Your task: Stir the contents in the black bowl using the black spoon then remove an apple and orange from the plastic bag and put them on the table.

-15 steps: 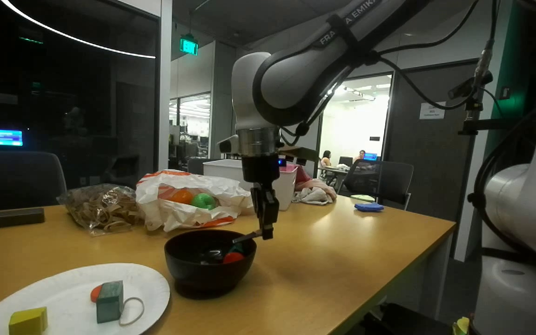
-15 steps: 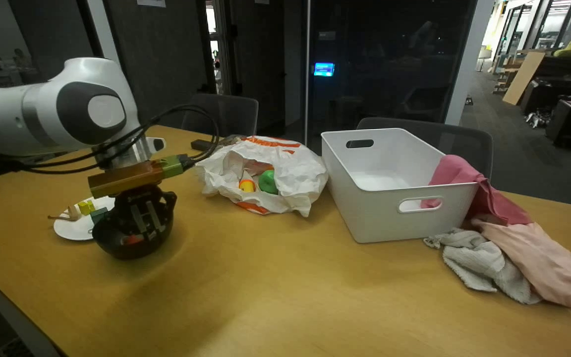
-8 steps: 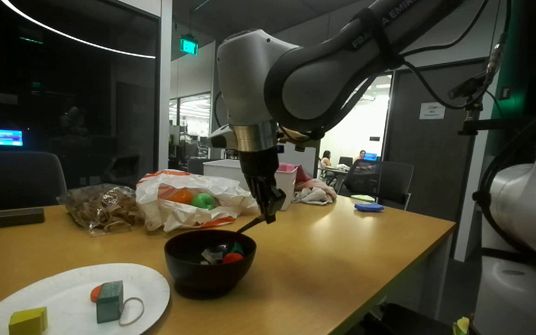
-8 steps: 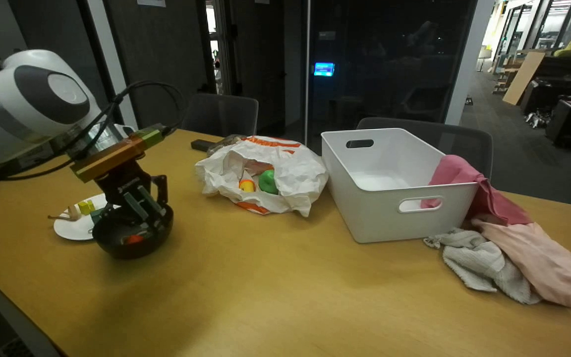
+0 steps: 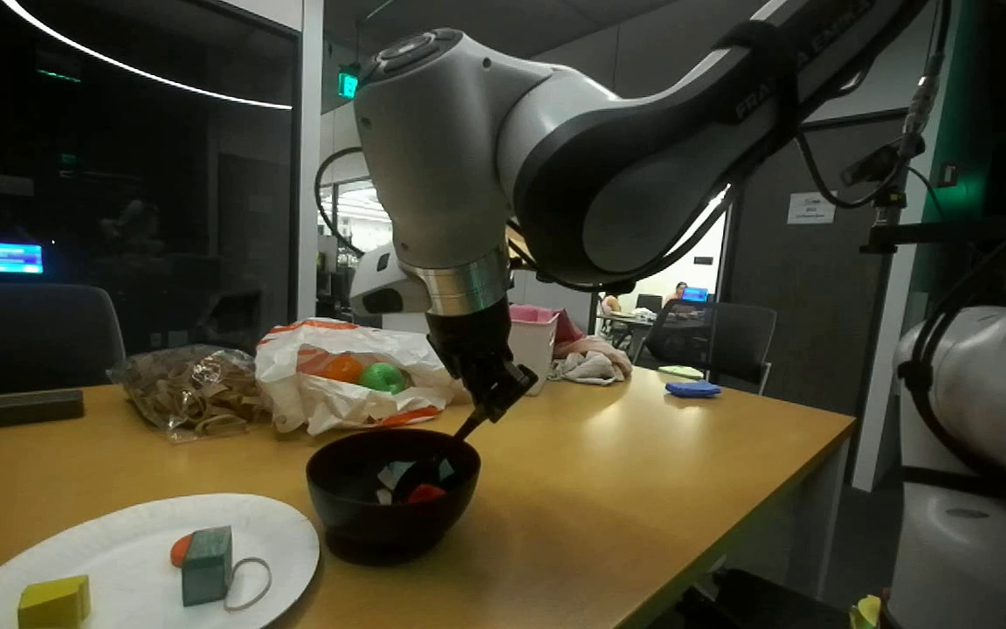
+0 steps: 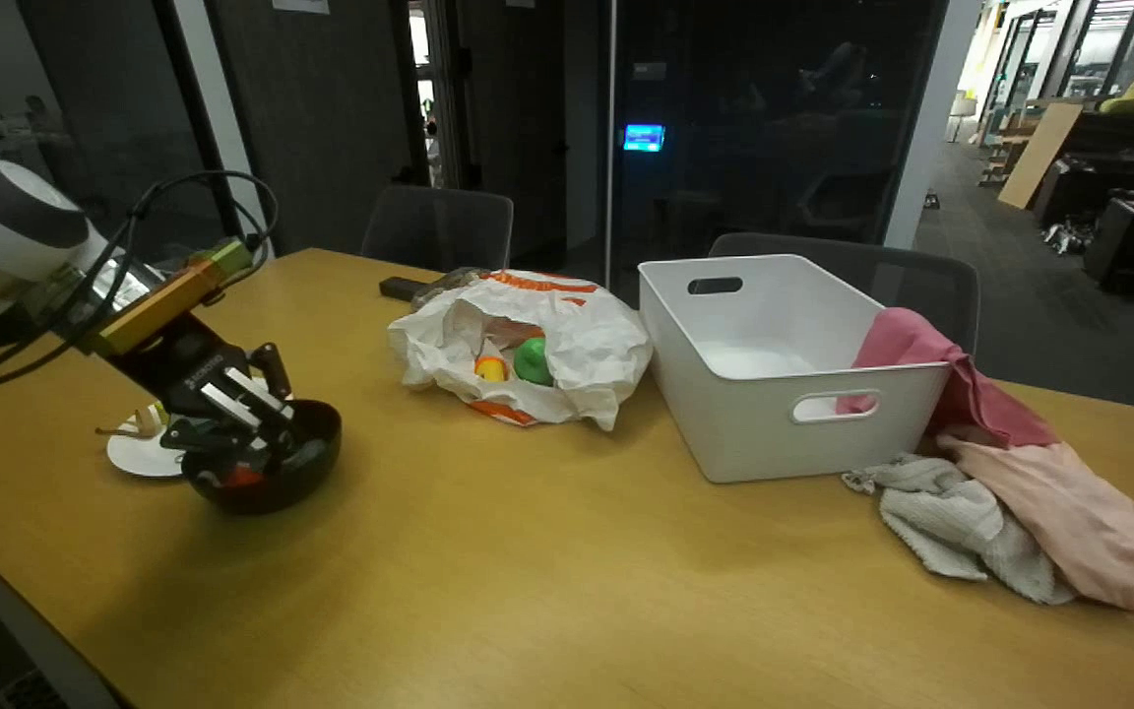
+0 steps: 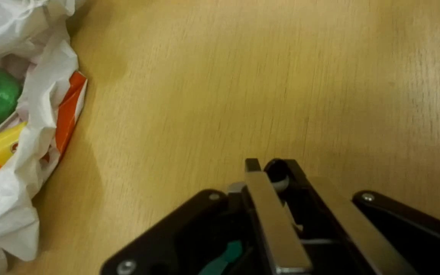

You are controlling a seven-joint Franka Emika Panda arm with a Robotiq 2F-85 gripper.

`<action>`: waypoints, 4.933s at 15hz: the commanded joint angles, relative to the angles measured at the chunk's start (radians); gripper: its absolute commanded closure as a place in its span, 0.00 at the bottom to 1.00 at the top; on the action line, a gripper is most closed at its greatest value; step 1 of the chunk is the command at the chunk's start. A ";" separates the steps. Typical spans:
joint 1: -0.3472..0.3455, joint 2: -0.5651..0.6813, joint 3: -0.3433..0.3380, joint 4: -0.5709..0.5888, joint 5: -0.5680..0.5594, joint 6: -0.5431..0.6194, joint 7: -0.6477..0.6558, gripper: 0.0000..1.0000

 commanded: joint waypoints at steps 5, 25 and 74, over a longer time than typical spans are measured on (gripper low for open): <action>-0.013 0.002 0.003 0.014 -0.213 0.175 0.205 0.86; 0.052 0.001 -0.053 0.078 0.067 -0.172 -0.115 0.87; 0.031 0.053 -0.054 -0.002 -0.124 -0.035 -0.161 0.89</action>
